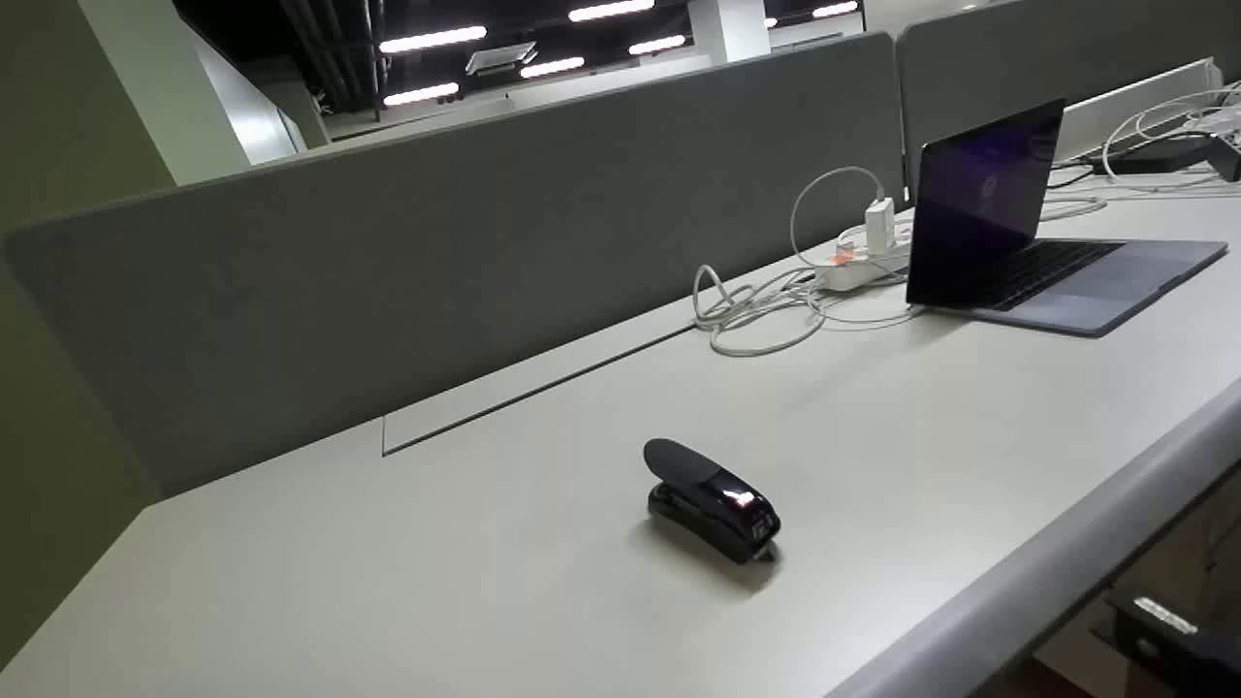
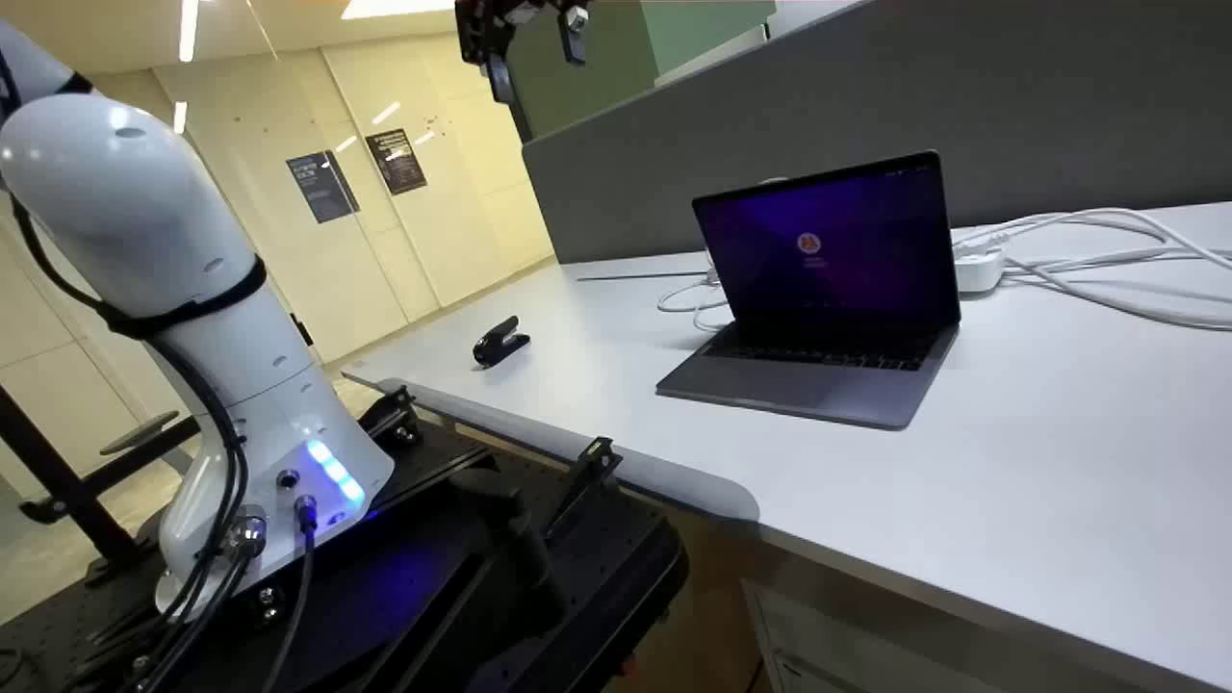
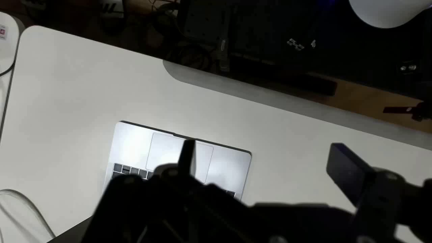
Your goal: Close the laptop
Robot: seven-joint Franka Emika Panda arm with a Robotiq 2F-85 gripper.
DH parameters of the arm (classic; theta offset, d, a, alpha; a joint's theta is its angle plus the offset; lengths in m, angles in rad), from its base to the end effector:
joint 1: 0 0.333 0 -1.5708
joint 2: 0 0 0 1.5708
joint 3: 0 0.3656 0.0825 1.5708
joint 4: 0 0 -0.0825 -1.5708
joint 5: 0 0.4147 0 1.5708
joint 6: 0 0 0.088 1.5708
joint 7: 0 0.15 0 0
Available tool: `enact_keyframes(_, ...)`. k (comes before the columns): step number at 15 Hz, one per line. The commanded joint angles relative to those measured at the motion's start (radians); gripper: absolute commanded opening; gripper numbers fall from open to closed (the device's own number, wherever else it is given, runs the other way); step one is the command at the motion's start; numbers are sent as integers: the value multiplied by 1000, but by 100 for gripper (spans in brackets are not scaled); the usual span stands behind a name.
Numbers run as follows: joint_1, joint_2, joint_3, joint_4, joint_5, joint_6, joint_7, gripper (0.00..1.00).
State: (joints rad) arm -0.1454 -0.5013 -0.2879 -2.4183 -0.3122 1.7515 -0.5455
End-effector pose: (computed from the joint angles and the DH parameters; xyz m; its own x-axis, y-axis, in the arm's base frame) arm 0.3287 -0.2021 0.4603 0.9447 0.2290 -0.2347 0.2444 -0.9689 0.0383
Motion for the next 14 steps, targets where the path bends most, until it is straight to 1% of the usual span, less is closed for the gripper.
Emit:
enact_keyframes(1, 1, 0, 0, 1, 0, 0, 0, 100)
enact_keyframes(13, 1, 0, 0, 1, 0, 0, 0, 100)
enact_keyframes(14, -5, -7, 6, -12, -11, 41, 33, 100)
